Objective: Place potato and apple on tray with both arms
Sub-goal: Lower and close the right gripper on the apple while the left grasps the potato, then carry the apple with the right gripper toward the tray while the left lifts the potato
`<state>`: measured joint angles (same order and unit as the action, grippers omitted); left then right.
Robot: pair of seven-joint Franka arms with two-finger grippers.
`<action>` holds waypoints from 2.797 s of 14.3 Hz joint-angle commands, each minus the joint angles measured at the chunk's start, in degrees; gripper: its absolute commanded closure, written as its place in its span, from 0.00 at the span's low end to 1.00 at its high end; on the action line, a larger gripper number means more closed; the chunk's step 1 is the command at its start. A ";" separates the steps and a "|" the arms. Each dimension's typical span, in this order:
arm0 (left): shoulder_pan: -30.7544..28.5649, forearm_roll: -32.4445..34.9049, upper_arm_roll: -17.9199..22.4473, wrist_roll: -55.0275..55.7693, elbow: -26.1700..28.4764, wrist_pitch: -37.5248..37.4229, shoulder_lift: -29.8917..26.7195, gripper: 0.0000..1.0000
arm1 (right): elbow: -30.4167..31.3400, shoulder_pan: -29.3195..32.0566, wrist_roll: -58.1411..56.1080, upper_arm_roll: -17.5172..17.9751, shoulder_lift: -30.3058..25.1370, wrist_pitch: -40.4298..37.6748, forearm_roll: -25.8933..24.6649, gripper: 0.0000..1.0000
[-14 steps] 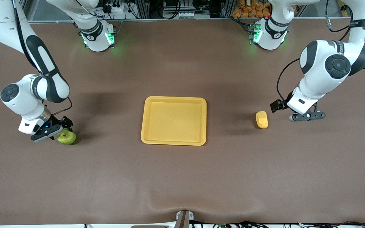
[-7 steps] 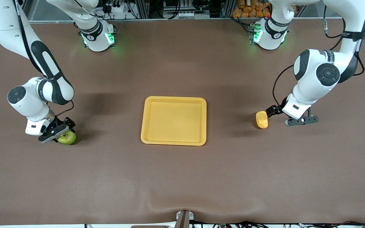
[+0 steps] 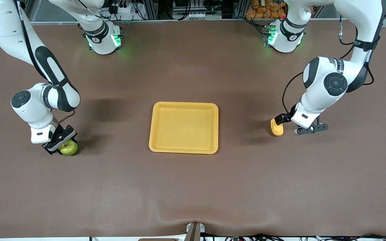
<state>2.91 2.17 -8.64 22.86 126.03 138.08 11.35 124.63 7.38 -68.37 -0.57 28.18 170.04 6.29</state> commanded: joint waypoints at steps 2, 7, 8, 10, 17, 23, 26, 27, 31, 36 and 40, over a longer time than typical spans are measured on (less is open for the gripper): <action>-0.10 -0.15 -0.15 0.78 0.71 2.89 1.57 0.00 | -0.36 -0.26 -2.91 -0.14 0.56 1.17 0.21 1.00; -0.10 -0.15 -0.06 0.78 2.11 8.34 4.82 0.00 | -2.99 -0.70 -9.33 1.09 -0.06 0.82 0.30 1.00; -0.10 -0.15 -0.06 0.78 2.20 9.04 5.35 0.00 | -2.99 -0.79 -9.24 1.79 -0.23 0.73 0.30 1.00; -0.10 -0.15 -0.06 0.87 2.29 10.28 6.58 0.03 | -3.52 -0.88 -9.33 2.15 -0.41 0.47 0.30 1.00; -0.01 -0.15 -0.06 0.78 2.20 11.86 8.16 0.21 | -4.49 -1.40 -11.88 2.59 -0.85 -1.38 0.30 1.00; -0.01 -0.15 -0.06 0.78 2.03 13.18 9.75 0.29 | -5.45 -1.58 -12.84 6.36 -4.36 -12.60 0.30 1.00; -0.10 -0.15 -0.06 0.78 2.03 13.18 9.83 0.40 | -7.73 -1.49 -13.19 9.35 -5.77 -20.33 0.30 1.00; -0.10 -0.15 -0.06 0.78 2.03 13.18 9.84 0.44 | -8.78 -1.58 -14.41 10.05 -6.03 -23.14 0.30 1.00; -0.01 -0.15 -0.06 0.78 1.94 13.18 9.84 0.56 | -13.44 -1.58 -17.77 13.12 -6.38 -34.31 0.91 1.00; -0.10 -0.06 -0.06 -0.18 1.76 12.83 9.31 0.77 | -13.98 -1.76 -17.94 15.67 -7.88 -40.13 1.00 1.00; -0.10 -0.06 -0.15 -0.36 0.63 10.99 8.43 0.84 | -13.72 -2.37 -17.42 17.96 -8.23 -40.58 1.00 1.00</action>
<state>2.86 2.17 -8.62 22.70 127.15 150.47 21.11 110.38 5.11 -85.07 16.44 21.24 130.33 6.40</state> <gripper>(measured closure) 0.511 0.159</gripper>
